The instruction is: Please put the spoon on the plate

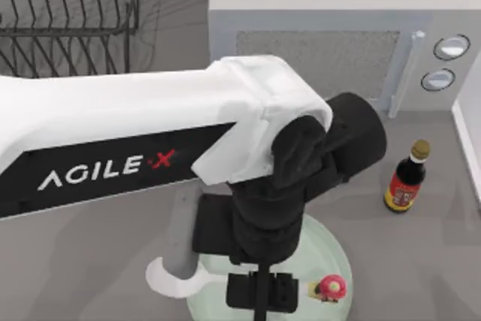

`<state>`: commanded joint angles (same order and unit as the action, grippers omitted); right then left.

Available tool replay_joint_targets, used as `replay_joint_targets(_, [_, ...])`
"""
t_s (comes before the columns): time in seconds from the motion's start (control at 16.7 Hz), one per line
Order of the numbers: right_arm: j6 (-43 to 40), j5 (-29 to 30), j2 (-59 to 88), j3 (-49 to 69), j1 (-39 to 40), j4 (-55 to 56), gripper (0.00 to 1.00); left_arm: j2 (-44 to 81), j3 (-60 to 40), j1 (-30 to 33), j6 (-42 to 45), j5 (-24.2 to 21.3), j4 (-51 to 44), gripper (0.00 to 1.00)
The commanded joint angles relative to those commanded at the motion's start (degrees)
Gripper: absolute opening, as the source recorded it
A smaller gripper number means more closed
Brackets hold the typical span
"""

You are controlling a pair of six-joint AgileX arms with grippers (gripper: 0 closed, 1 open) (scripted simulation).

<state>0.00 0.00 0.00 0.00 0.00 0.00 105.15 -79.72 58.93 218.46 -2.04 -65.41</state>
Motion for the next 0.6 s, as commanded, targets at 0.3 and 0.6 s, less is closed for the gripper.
replay_joint_targets(0.3, [0.00, 0.00, 0.00, 0.00, 0.00, 0.00, 1.00, -1.39, 0.68, 0.98, -0.20, -0.48, 1.00, 0.00])
replay_joint_targets(0.6, [0.00, 0.00, 0.00, 0.00, 0.00, 0.00, 1.00, 0.57, 0.18, 0.16, -1.15, 0.45, 4.43, 0.00])
